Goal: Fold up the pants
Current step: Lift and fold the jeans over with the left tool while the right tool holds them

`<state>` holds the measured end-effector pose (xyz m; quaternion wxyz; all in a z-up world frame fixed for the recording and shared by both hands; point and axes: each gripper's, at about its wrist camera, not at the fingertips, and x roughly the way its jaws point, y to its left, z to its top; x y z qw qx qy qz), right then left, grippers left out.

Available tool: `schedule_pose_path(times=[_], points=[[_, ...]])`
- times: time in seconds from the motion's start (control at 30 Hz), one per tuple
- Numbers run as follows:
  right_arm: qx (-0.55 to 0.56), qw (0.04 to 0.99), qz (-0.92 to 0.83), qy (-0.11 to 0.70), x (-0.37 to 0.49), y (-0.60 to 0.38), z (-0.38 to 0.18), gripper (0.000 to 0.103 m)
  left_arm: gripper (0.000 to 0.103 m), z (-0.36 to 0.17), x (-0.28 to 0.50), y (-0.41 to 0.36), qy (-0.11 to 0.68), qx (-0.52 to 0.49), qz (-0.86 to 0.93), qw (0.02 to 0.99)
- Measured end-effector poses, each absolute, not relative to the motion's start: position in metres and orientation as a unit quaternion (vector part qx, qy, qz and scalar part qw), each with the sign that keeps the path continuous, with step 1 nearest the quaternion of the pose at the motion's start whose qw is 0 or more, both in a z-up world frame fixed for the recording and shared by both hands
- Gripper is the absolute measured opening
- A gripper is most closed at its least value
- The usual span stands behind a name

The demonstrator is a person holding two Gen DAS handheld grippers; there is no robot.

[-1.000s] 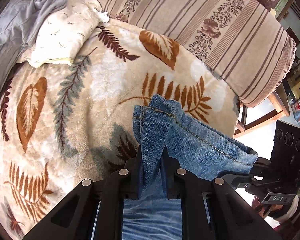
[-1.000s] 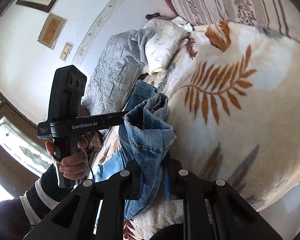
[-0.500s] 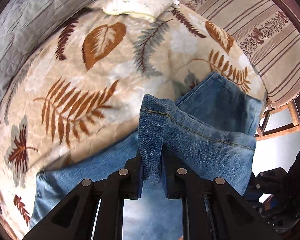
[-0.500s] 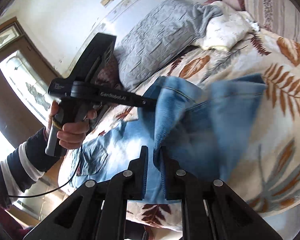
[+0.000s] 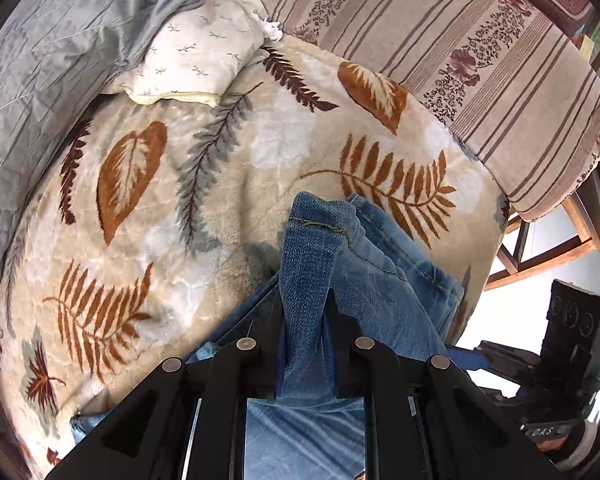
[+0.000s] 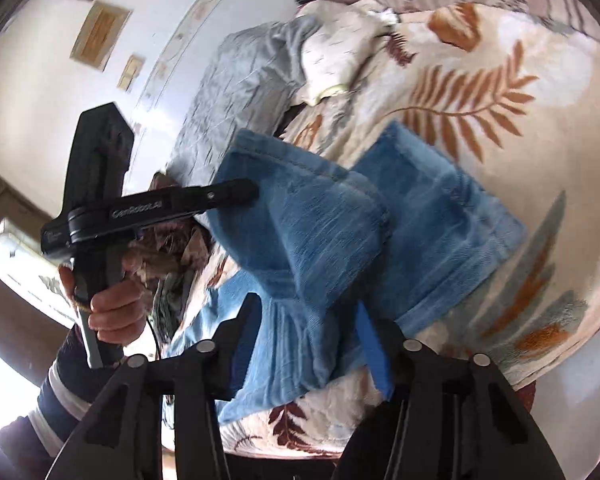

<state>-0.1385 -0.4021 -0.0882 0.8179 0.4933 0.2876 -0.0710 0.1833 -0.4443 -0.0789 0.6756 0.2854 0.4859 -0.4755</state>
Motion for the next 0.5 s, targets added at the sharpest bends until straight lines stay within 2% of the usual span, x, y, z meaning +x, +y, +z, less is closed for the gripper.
schedule_pose_path(times=[0.2,0.23,0.3,0.4,0.43,0.47,0.5], points=[[0.635,0.733,-0.052,0.237,-0.132,-0.447,-0.14,0.054,0.015,-0.104,0.188,-0.484,0.515,0.316,-0.459,0.652],[0.664,0.716,-0.034,0.212,-0.132,-0.451,-0.147,0.042,0.015,-0.105,0.189,-0.49,0.52,0.31,-0.461,0.649],[0.688,0.703,-0.031,0.18,-0.14,-0.457,-0.15,0.009,0.016,-0.1,0.187,-0.495,0.523,0.287,-0.489,0.636],[0.617,0.762,-0.072,0.181,-0.167,-0.453,-0.12,0.009,0.026,-0.104,0.174,-0.512,0.499,0.294,-0.524,0.625],[0.588,0.778,-0.096,0.2,-0.172,-0.449,-0.114,0.013,0.03,-0.113,0.166,-0.522,0.488,0.319,-0.517,0.627],[0.568,0.781,-0.121,0.23,-0.173,-0.447,-0.115,0.019,0.03,-0.128,0.161,-0.532,0.484,0.348,-0.501,0.627],[0.562,0.772,-0.134,0.263,-0.17,-0.446,-0.122,0.019,0.03,-0.147,0.157,-0.54,0.486,0.378,-0.48,0.625]])
